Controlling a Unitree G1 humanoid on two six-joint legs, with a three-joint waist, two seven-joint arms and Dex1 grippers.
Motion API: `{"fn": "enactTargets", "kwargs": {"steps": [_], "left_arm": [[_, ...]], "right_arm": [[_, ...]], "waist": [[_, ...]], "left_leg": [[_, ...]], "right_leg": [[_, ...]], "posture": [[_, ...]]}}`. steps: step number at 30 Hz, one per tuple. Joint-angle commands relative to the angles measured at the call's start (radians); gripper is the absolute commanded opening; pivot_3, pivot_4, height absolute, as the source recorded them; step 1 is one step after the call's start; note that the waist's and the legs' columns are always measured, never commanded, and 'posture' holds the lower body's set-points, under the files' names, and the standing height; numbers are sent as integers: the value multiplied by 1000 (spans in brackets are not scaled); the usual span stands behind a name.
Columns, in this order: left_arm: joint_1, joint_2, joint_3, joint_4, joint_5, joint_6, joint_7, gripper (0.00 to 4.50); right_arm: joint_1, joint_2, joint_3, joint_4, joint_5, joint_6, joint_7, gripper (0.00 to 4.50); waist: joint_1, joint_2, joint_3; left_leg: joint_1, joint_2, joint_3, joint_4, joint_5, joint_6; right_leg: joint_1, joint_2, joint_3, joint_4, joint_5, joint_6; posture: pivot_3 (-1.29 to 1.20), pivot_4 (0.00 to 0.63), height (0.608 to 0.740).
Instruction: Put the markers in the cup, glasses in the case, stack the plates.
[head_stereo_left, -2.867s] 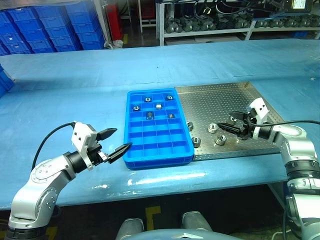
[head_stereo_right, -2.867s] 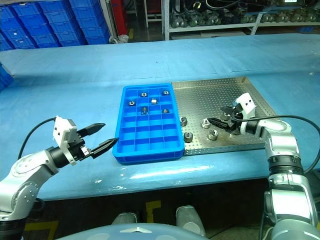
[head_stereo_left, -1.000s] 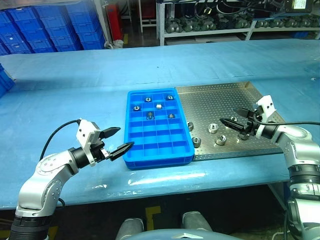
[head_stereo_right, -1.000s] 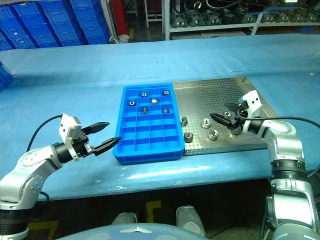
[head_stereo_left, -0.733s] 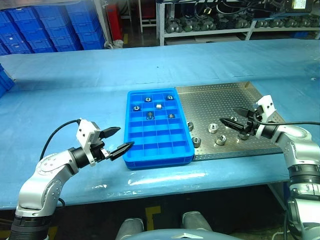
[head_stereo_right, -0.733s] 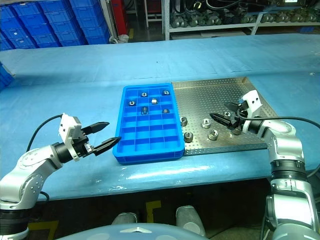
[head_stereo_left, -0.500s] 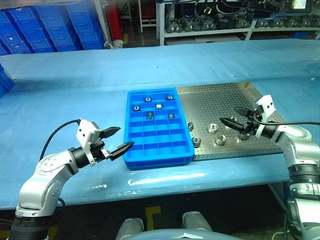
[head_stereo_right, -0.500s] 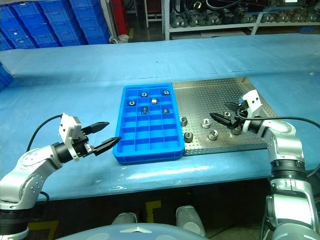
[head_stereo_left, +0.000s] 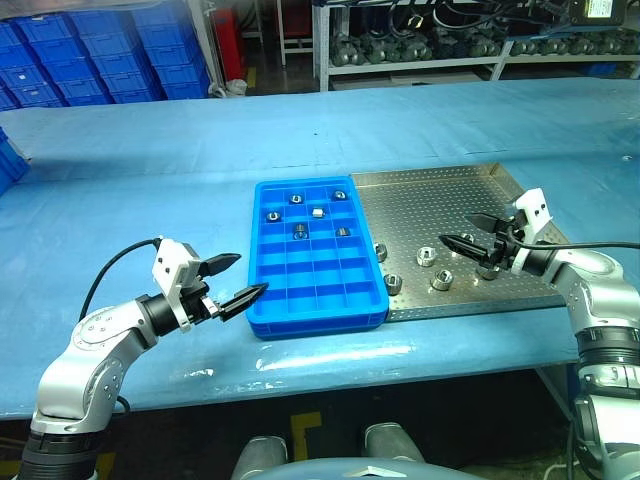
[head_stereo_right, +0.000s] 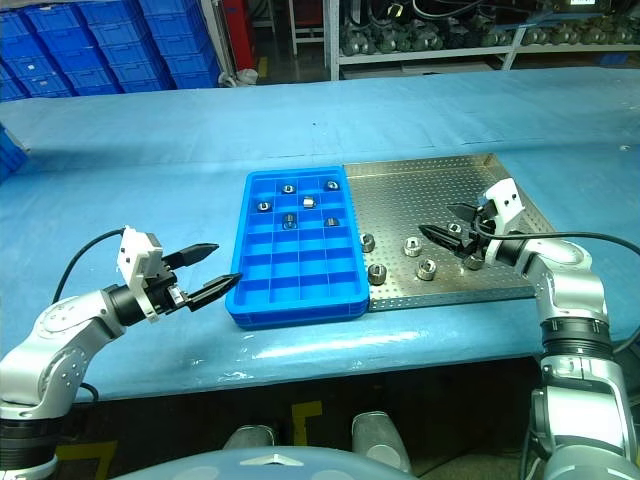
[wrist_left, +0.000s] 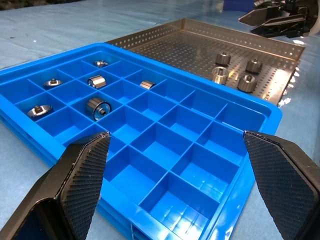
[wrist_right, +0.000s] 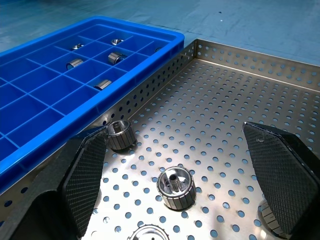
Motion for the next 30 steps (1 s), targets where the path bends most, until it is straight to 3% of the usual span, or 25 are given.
{"fn": "enactTargets", "kwargs": {"steps": [1, 30], "left_arm": [[-22, 10, 10, -17, 5, -21, -4, 4500], [-39, 6, 14, -15, -4, -10, 0, 4500]], "right_arm": [[-30, -6, -19, -10, 5, -19, 4, 4466], [-37, 3, -16, -18, 8, -12, -4, 4466]], "waist": [[0, 0, 0], [0, 0, 0]], "left_leg": [[0, 0, 0, 0, 0, 0], [0, 0, 0, 0, 0, 0]], "right_leg": [[0, 0, 0, 0, 0, 0], [0, 0, 0, 0, 0, 0]], "posture": [[0, 0, 740], [0, 0, 740]]}}
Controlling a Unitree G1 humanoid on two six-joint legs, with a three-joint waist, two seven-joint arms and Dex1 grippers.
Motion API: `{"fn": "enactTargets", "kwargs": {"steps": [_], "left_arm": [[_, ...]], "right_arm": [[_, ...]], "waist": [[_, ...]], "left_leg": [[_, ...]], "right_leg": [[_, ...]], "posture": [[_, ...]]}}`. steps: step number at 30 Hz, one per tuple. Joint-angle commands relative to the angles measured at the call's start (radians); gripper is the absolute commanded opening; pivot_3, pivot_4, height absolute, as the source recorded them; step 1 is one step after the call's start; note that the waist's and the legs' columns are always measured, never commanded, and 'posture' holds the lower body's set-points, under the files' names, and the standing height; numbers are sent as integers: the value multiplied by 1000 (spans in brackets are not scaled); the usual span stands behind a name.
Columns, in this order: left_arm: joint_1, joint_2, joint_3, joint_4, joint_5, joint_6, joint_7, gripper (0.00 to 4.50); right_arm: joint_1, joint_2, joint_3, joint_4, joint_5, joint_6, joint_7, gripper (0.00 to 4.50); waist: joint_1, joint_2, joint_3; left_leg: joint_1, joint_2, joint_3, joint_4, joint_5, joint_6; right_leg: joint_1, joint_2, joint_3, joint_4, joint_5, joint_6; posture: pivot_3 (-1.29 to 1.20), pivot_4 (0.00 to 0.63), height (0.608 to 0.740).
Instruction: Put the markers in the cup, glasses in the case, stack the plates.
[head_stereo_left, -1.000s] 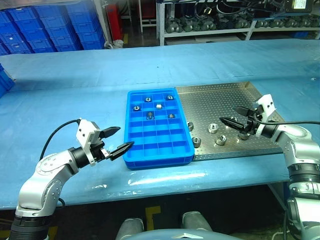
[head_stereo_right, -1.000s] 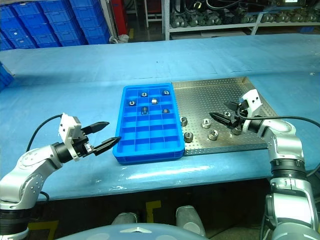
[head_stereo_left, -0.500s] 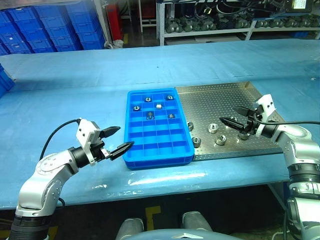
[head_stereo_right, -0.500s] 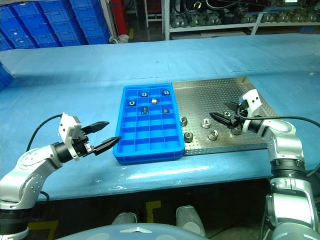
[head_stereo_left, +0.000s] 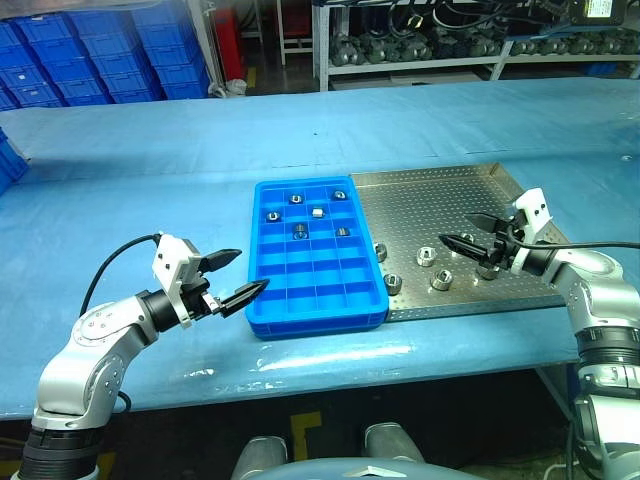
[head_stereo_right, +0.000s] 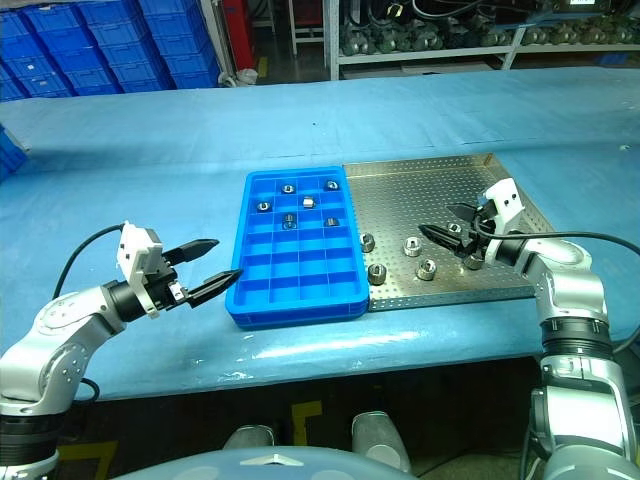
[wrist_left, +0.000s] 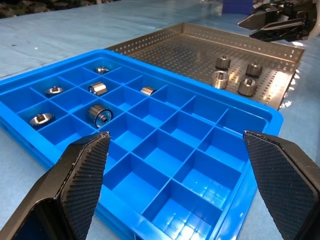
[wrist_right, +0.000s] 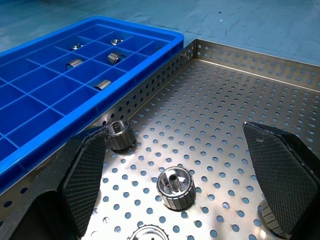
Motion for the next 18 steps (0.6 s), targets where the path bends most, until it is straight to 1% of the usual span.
{"fn": "enactTargets", "kwargs": {"steps": [1, 9, 14, 18], "left_arm": [[-19, 5, 12, -16, -6, -10, 1, 4500], [-18, 3, 11, -11, -2, -14, 2, 4500], [-2, 17, 42, -23, -15, -5, 4, 4500], [46, 11, 55, -61, -17, -3, 23, 4500]], "right_arm": [[-38, 1, -16, -14, 6, -14, 0, 4466], [-42, 12, -10, -16, 6, -14, -3, 4466], [-49, 29, 11, -40, 9, 15, 8, 4466], [-73, 9, 27, 18, -13, 1, 38, 4466]], "waist": [[0, 0, 0], [0, 0, 0], [0, 0, 0], [-1, 0, 0]], "left_leg": [[0, 0, 0, 0, 0, 0], [0, 0, 0, 0, 0, 0], [0, 0, 0, 0, 0, 0], [0, 0, 0, 0, 0, 0]], "right_leg": [[0, 0, 0, 0, 0, 0], [0, 0, 0, 0, 0, 0], [0, 0, 0, 0, 0, 0], [0, 0, 0, 0, 0, 0]], "posture": [[0, 0, 740], [0, 0, 740], [0, 0, 740], [0, 0, 740]]}}
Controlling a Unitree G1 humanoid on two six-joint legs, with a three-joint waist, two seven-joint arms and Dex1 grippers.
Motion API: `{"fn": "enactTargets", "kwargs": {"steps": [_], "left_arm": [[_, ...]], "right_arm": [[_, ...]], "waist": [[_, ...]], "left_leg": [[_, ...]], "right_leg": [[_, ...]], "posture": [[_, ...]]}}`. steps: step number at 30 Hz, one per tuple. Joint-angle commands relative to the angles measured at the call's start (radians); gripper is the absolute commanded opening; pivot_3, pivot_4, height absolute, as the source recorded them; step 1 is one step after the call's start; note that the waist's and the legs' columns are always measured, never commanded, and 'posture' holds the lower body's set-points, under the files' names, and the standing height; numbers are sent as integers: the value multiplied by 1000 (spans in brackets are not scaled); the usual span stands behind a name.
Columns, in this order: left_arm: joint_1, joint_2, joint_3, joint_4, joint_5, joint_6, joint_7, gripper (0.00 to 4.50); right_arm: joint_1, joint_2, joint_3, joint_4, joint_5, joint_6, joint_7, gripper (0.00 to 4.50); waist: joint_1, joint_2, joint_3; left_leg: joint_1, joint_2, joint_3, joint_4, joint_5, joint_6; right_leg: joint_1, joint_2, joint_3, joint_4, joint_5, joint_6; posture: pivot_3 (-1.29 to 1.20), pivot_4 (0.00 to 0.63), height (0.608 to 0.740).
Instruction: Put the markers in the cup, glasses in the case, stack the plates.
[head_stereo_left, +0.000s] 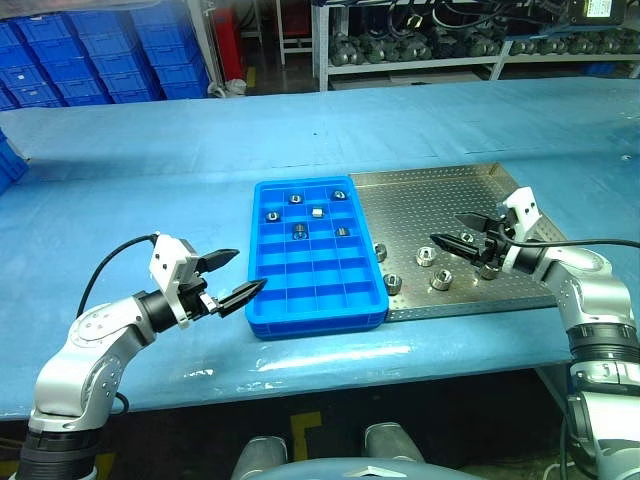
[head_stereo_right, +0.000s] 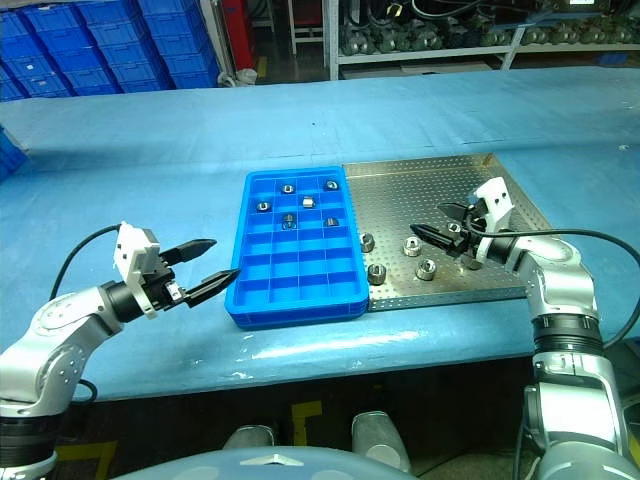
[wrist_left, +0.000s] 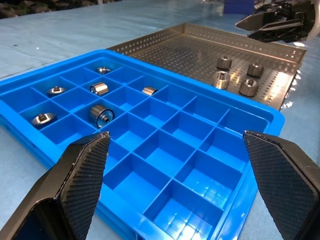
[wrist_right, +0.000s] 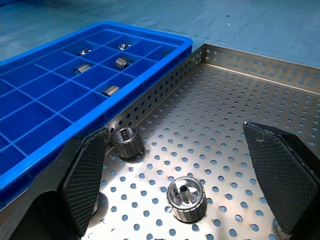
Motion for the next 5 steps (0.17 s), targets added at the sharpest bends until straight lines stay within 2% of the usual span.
{"fn": "enactTargets", "kwargs": {"steps": [1, 5], "left_arm": [[37, -3, 36, -57, -5, -11, 25, 4500], [79, -10, 44, -109, -35, 10, 47, 4500]], "right_arm": [[-52, -18, -4, 35, -18, -24, 10, 4466], [-47, -13, -20, 9, 8, 2, 15, 4466]], "waist": [[1, 0, 0], [3, 0, 0]], "left_leg": [[0, 0, 0, 0, 0, 0], [0, 0, 0, 0, 0, 0]], "right_leg": [[0, 0, 0, 0, 0, 0], [0, 0, 0, 0, 0, 0]], "posture": [[0, 0, 740], [0, 0, 740]]}}
